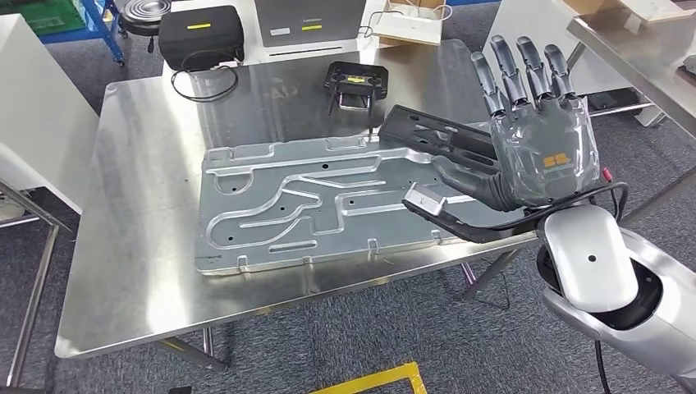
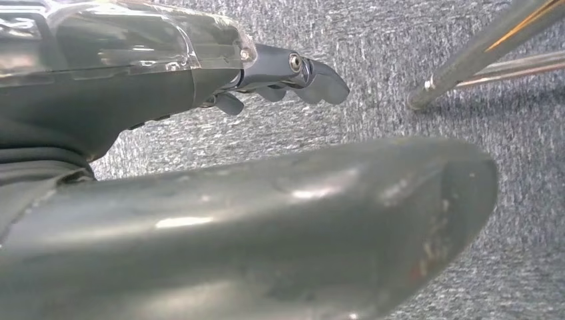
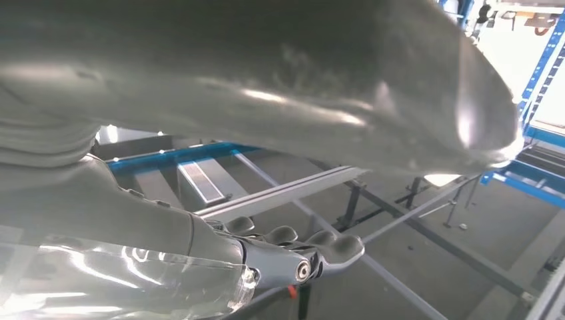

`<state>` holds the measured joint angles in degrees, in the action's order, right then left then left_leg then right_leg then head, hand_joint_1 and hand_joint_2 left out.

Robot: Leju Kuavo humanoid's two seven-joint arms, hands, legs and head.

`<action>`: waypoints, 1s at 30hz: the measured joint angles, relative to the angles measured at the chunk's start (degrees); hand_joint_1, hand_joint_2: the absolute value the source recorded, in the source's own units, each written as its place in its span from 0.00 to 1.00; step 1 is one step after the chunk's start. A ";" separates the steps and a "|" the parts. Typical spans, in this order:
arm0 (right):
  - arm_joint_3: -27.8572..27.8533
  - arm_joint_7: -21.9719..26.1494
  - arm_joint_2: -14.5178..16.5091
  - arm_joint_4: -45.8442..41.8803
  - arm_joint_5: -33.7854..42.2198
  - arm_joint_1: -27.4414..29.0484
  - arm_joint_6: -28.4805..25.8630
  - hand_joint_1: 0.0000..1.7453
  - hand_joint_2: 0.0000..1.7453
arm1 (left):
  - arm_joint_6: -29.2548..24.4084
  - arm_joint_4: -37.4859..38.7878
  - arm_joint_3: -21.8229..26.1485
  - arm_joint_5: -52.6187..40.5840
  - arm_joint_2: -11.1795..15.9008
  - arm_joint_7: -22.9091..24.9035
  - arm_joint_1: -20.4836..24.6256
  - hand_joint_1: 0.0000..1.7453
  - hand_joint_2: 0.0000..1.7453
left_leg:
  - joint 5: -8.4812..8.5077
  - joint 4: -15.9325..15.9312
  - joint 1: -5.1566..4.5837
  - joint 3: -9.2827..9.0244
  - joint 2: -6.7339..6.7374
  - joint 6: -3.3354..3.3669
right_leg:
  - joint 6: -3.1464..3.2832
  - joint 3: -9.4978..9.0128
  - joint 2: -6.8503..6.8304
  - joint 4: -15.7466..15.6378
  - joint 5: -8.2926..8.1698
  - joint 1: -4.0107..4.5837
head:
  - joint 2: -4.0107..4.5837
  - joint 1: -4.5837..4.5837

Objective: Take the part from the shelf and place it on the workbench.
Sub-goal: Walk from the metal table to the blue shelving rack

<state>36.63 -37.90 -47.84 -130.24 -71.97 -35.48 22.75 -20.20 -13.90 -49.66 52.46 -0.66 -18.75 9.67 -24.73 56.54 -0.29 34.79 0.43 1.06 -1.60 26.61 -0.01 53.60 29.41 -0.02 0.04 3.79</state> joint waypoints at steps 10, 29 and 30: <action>0.12 0.00 0.09 0.00 0.33 -0.04 0.07 0.00 0.00 | 0.00 0.00 0.00 -0.07 0.00 0.04 -0.01 0.00 0.00 | -6.83 9.28 0.19 -0.39 -0.53 -0.57 | 1.82 5.32 -0.80 1.55 -3.13 0.45 | 0.00 -1.40; 0.14 0.00 -0.36 0.01 0.68 -1.34 0.85 0.00 0.00 | -0.03 -0.02 0.00 -0.31 -0.29 0.44 0.33 0.00 0.00 | 1.20 -0.22 -0.08 0.86 0.00 0.63 | -0.71 -0.94 0.09 -0.02 0.87 -0.21 | 0.00 0.14; 0.16 0.00 -0.36 0.01 0.69 -1.40 0.85 0.00 0.00 | -0.04 -0.02 0.00 -0.31 -0.31 0.44 0.30 0.00 0.00 | 1.62 -0.26 -0.08 1.03 0.14 0.31 | -0.28 -0.74 0.10 -0.21 0.60 -0.10 | 0.00 0.04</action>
<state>36.78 -37.90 -48.21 -130.23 -71.29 -36.89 23.60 -20.23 -13.92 -49.66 52.15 -0.96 -18.32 9.97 -23.12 56.28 -0.37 35.81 0.57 1.37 -1.88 25.88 0.10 53.39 30.01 -0.13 0.04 3.83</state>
